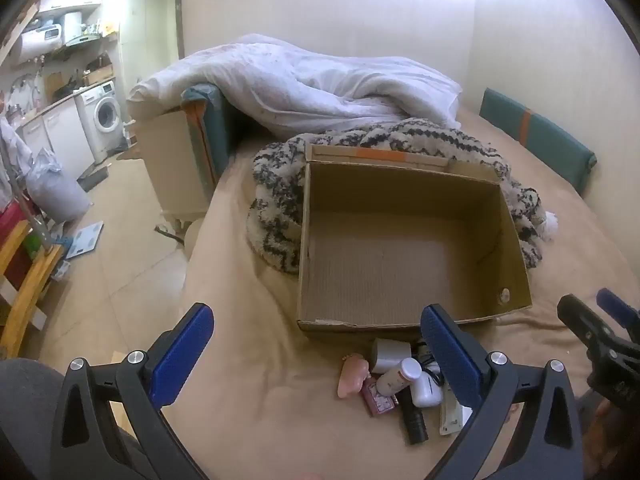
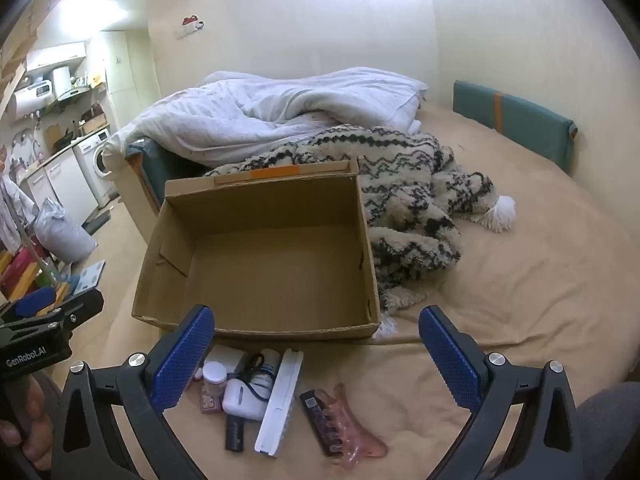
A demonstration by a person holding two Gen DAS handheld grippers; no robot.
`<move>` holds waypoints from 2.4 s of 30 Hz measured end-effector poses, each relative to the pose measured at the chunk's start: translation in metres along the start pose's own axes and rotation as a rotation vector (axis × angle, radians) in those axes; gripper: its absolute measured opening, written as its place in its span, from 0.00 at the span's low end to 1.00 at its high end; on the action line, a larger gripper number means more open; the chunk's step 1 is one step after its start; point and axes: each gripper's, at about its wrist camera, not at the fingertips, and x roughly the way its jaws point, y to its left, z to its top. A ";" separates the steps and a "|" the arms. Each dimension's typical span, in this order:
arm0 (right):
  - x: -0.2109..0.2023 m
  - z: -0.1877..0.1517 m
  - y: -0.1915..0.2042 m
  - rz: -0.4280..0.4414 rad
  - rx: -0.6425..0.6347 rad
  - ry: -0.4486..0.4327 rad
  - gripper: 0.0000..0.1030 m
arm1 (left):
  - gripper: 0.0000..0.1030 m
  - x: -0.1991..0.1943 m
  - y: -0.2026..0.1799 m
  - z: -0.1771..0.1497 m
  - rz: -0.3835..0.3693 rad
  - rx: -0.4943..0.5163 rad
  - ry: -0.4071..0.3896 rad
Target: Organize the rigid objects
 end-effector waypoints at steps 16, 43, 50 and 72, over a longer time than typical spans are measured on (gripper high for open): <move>-0.002 0.001 0.000 0.001 -0.006 -0.007 1.00 | 1.00 -0.003 0.015 -0.001 -0.009 -0.004 -0.007; -0.002 0.001 0.000 0.003 -0.003 -0.009 1.00 | 1.00 0.001 0.006 -0.001 0.001 -0.001 -0.004; -0.002 0.002 0.000 0.002 -0.004 -0.010 1.00 | 1.00 0.001 0.005 -0.001 0.001 -0.001 -0.003; -0.003 0.001 0.001 0.003 -0.004 -0.009 1.00 | 1.00 0.004 0.009 -0.004 0.004 -0.002 0.000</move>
